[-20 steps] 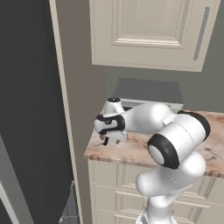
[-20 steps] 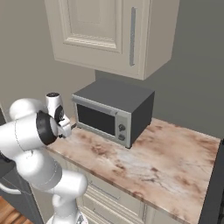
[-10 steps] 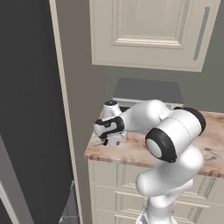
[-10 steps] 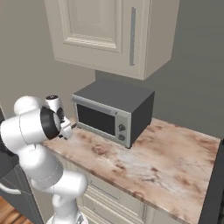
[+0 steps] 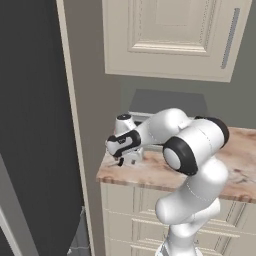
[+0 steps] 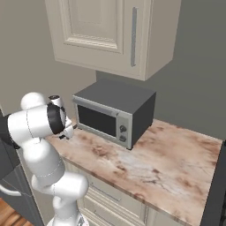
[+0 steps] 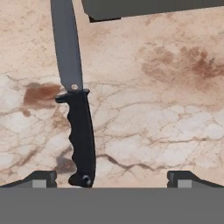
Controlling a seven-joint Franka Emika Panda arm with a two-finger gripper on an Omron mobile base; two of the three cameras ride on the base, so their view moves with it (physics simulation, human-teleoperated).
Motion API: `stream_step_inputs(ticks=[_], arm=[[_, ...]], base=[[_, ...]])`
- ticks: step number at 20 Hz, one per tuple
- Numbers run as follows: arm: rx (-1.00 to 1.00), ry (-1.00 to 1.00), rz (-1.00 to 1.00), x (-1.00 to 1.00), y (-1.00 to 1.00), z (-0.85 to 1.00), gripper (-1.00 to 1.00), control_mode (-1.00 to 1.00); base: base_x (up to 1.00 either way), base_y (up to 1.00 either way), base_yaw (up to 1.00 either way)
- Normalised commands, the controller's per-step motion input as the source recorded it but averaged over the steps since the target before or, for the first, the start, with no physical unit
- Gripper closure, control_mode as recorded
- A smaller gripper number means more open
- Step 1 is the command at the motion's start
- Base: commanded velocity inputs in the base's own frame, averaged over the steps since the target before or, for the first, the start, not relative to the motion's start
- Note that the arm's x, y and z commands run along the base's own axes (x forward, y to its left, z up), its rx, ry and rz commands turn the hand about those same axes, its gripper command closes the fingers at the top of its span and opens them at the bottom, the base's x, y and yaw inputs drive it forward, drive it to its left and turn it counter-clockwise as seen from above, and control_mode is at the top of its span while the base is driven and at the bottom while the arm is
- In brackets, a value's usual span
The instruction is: Retrieve the butter from the fridge and place it on a plate on the dining table. Then retrieve the butter knife by the fridge and place it near the plate.
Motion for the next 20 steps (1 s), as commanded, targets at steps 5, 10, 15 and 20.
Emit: stream_step_inputs(ticks=[5, 10, 15, 20], arm=[[0.0, -0.02, 0.0, 0.08, 0.0, -0.07, -1.0, -1.0], [0.0, -0.05, 0.0, 0.0, 0.0, -0.26, -1.0, -1.0], [0.0, -0.03, 0.0, 0.01, 0.0, -0.14, -1.0, -1.0], [0.0, 0.0, 0.0, 0.08, 0.0, -0.14, -1.0, -1.0]], base=[[0.0, 0.0, 0.0], [0.0, 0.0, 0.0], [0.0, 0.0, 0.0], [0.0, 0.0, 0.0]])
